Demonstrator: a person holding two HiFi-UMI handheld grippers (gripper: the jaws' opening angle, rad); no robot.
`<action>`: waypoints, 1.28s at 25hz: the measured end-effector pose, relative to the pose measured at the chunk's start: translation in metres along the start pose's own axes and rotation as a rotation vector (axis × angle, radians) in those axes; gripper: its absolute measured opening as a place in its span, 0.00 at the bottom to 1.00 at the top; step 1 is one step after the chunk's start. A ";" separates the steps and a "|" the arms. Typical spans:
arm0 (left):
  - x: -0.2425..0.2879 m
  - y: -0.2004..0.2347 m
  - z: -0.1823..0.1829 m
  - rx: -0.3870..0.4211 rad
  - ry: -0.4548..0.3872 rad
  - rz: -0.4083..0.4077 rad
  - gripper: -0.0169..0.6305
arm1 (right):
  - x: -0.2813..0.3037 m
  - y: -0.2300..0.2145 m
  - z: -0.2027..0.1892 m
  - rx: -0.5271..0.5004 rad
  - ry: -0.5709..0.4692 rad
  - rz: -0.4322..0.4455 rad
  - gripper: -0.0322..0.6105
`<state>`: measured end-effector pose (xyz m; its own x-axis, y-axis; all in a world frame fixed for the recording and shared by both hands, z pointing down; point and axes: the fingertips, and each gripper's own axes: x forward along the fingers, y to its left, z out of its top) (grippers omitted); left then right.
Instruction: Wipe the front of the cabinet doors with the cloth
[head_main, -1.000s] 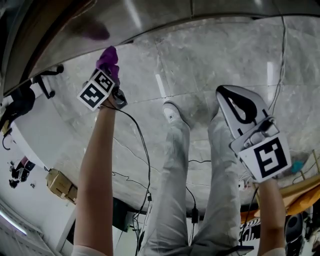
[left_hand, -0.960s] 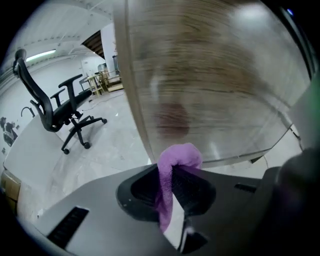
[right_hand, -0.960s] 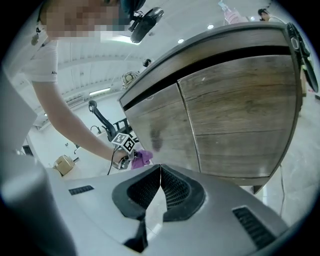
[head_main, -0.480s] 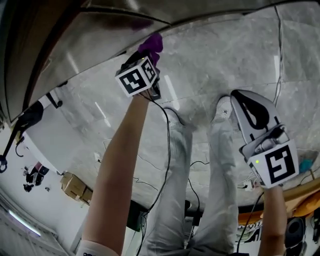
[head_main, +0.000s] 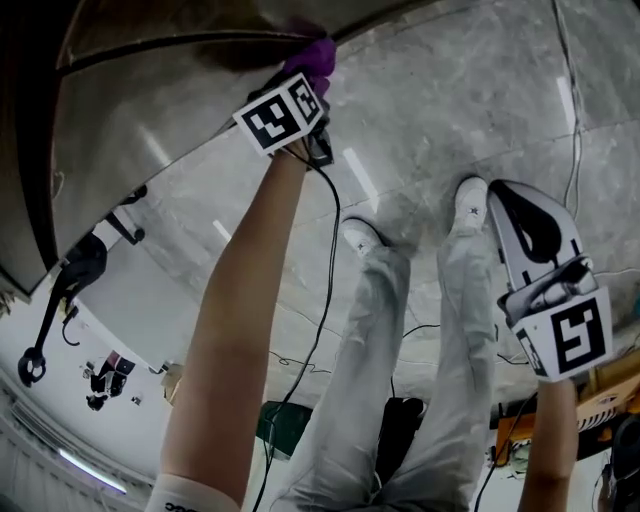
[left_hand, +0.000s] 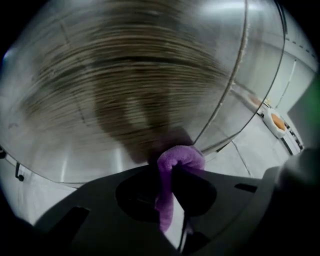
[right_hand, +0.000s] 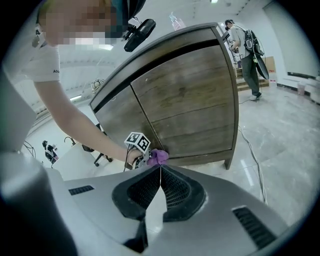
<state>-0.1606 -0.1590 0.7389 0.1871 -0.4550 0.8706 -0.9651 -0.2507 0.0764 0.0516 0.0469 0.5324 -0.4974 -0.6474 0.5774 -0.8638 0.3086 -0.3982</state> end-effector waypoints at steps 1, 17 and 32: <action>0.000 0.004 0.000 -0.009 0.002 -0.004 0.12 | 0.001 0.003 -0.003 0.003 0.002 -0.009 0.09; -0.056 0.186 -0.045 -0.094 0.061 0.122 0.12 | 0.062 0.119 0.030 -0.110 -0.020 0.042 0.09; -0.116 0.306 -0.082 -0.197 0.039 0.257 0.12 | 0.101 0.196 0.027 -0.186 0.032 0.127 0.09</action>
<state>-0.4929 -0.1125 0.7008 -0.0706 -0.4477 0.8914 -0.9975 0.0403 -0.0588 -0.1657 0.0230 0.4931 -0.6030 -0.5737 0.5543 -0.7924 0.5111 -0.3329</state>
